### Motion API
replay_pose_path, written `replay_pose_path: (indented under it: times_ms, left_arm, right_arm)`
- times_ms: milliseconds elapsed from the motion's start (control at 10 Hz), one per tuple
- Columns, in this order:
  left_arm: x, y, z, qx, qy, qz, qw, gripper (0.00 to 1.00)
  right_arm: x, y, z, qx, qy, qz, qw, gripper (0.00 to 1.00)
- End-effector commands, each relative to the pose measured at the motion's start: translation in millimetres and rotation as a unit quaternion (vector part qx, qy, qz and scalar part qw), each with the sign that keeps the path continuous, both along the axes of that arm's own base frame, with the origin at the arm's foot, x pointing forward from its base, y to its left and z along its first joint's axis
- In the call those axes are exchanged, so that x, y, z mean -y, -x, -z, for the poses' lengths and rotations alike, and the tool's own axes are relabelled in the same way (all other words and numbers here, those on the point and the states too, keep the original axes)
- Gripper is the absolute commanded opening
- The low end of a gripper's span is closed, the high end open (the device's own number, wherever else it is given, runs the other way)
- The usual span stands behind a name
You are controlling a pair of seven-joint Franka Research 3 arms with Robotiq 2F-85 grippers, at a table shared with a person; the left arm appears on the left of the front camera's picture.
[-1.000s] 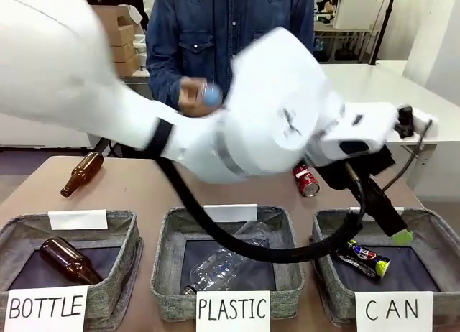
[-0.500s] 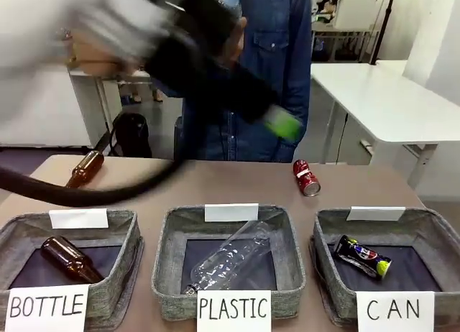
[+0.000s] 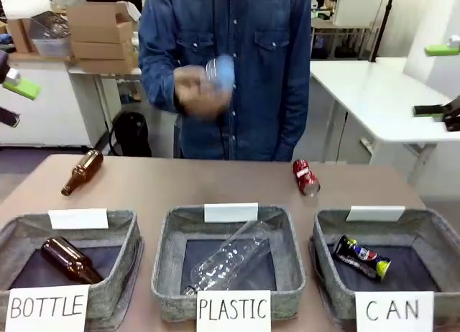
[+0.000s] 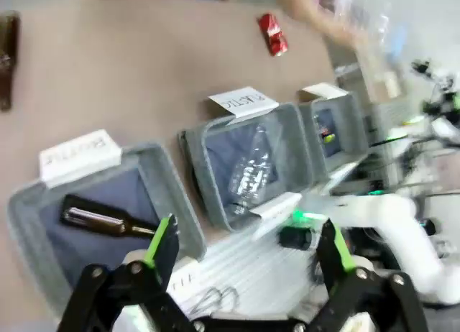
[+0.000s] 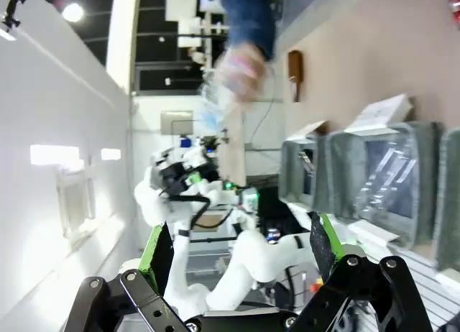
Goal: Sort the can waste into the basket.
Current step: Pick up the can waste from the table and place it in the right Fabric basket.
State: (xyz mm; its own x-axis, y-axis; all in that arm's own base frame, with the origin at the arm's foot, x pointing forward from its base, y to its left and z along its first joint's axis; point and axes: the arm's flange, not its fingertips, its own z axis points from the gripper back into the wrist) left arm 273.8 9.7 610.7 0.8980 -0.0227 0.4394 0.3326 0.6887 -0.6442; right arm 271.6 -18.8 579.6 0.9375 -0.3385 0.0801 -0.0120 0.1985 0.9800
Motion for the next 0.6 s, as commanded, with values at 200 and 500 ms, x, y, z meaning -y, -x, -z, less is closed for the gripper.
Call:
replay_pose_path:
  times_ms: [200, 500]
  left_arm:
    - [-50, -22, 51, -0.079, 0.254, -0.007, 0.964, 1.00]
    - [-57, -9, 20, -0.058, 0.159, -0.018, 0.985, 1.00]
  right_arm:
    - [-4, -33, -11, -0.091, -0.059, 0.053, 0.993, 1.00]
    - [-8, -14, 1, -0.036, -0.042, 0.013, 0.998, 1.00]
